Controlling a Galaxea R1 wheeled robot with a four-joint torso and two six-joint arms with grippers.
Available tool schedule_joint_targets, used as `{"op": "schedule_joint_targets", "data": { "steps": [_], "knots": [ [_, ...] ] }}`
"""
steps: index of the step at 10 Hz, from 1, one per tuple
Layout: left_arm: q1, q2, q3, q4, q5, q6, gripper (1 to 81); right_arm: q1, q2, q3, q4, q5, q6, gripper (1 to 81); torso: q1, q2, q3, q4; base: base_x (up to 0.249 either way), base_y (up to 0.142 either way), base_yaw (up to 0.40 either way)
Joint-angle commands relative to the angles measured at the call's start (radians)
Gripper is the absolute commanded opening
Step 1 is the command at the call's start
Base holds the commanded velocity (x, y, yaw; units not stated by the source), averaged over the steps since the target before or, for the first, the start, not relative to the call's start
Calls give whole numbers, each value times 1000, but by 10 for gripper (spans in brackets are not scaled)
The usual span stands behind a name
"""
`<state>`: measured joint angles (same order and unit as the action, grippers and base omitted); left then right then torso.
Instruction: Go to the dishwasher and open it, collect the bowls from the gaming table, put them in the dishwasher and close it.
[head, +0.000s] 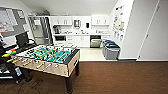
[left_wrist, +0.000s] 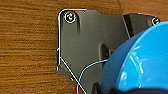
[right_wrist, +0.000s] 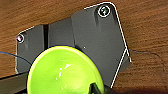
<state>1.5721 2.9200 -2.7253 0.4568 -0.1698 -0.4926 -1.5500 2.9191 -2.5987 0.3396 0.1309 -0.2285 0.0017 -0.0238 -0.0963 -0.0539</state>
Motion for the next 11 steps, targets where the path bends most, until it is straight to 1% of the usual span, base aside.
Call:
{"op": "schedule_joint_targets", "data": {
  "steps": [1,3,11],
  "knots": [
    [-28,-8,-5,-3,44,8,10,38,-9,0,-7,-62,-3,10,0,0,0,0,176,0,0],
    [-30,-4,-5,-1,44,9,10,38,-2,0,-7,-62,-5,10,0,0,0,0,176,0,0],
    [-28,6,-5,2,46,9,10,35,1,-3,-7,-62,-5,10,0,0,0,0,176,-72,0]
  ]
}}
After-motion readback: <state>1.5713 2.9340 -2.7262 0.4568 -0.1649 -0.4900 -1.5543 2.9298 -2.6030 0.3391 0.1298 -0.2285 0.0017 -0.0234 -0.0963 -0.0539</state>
